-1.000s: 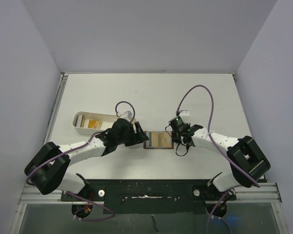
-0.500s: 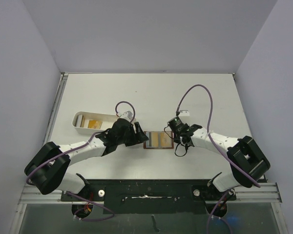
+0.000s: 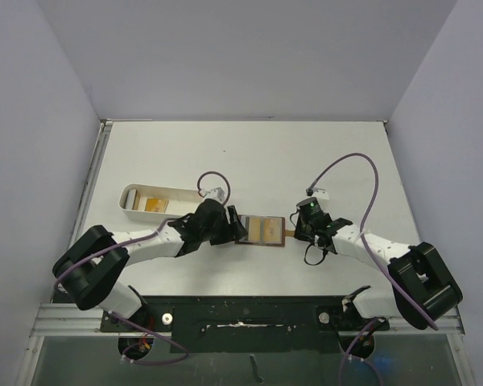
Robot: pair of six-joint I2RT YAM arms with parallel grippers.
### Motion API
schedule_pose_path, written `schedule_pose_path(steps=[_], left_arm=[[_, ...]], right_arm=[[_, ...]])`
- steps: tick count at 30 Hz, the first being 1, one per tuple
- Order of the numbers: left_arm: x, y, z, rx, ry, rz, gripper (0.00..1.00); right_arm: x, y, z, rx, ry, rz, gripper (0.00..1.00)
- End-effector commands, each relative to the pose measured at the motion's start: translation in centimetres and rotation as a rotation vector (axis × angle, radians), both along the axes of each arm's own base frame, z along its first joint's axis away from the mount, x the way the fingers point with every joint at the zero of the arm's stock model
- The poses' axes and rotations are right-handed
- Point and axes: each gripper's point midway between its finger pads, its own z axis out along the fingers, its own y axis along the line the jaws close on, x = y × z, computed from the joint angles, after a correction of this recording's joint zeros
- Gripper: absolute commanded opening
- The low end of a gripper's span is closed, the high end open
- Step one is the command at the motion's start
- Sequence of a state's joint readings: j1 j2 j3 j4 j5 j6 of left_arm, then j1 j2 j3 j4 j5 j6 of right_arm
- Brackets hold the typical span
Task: Put the credit cards into the card holder
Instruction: Close the card holder at the center of the board.
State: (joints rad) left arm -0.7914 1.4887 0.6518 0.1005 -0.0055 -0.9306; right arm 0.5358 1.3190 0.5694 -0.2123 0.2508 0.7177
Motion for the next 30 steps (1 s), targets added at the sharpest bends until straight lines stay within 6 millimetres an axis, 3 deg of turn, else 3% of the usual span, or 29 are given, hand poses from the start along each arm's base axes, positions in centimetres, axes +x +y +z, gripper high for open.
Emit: schedule_pose_path(steps=[1, 5, 10, 22, 30], left_arm=[[1.9, -0.9, 1.1, -0.001, -0.058, 0.041, 0.62], [2.0, -0.9, 0.1, 0.012, -0.047, 0.049, 0.62], [2.0, -1.9, 0.5, -0.046, -0.025, 0.05, 0.62], [1.8, -6.2, 7.4, -0.326, -0.086, -0.001, 0.61], [1.3, -8.2, 9.3, -0.407, -0.113, -0.059, 0.6]], right_arm=[[1.2, 1.6, 1.6, 0.107, -0.077, 0.015, 0.0], [0.9, 1.8, 1.2, 0.127, -0.07, 0.019, 0.0], [0.6, 1.8, 0.8, 0.131, -0.064, 0.02, 0.0], [-0.1, 2.5, 0.3, 0.137, -0.053, 0.034, 0.0], [-0.2, 2.5, 0.4, 0.144, -0.057, 0.033, 0.0]])
